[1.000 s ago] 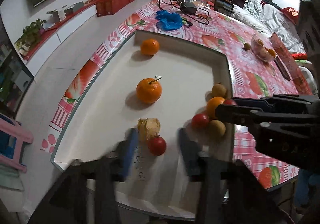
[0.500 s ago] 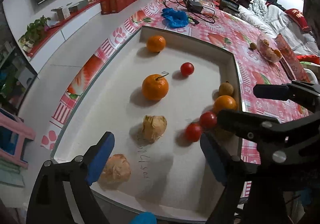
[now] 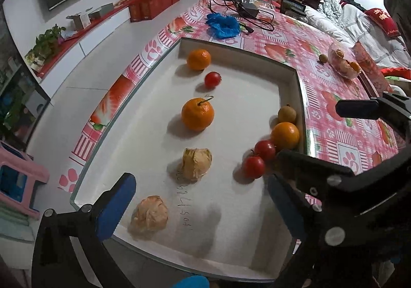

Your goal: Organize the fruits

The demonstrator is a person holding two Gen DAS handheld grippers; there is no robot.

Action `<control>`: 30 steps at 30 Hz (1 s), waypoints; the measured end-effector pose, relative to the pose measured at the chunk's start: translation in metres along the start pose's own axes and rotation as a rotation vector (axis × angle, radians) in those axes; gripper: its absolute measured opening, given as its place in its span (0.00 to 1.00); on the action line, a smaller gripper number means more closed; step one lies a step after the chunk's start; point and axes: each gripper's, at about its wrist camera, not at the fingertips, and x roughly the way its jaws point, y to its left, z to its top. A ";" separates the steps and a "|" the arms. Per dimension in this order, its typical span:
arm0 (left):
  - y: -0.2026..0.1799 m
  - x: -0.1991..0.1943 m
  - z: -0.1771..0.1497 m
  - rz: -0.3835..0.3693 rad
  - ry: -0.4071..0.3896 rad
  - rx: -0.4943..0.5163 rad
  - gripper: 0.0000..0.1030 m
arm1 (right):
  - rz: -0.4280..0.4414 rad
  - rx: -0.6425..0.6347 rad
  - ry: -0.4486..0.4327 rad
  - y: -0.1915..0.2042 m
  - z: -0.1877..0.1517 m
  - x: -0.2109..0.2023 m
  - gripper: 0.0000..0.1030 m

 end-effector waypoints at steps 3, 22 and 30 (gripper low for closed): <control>-0.002 0.000 -0.001 0.016 0.000 0.012 1.00 | 0.000 -0.002 0.005 0.000 -0.001 0.001 1.00; -0.010 0.000 -0.004 0.040 0.012 0.042 1.00 | -0.004 -0.009 0.011 0.002 -0.005 0.002 1.00; -0.012 -0.002 -0.007 0.055 -0.011 0.057 1.00 | -0.003 -0.011 0.014 0.002 -0.007 0.003 1.00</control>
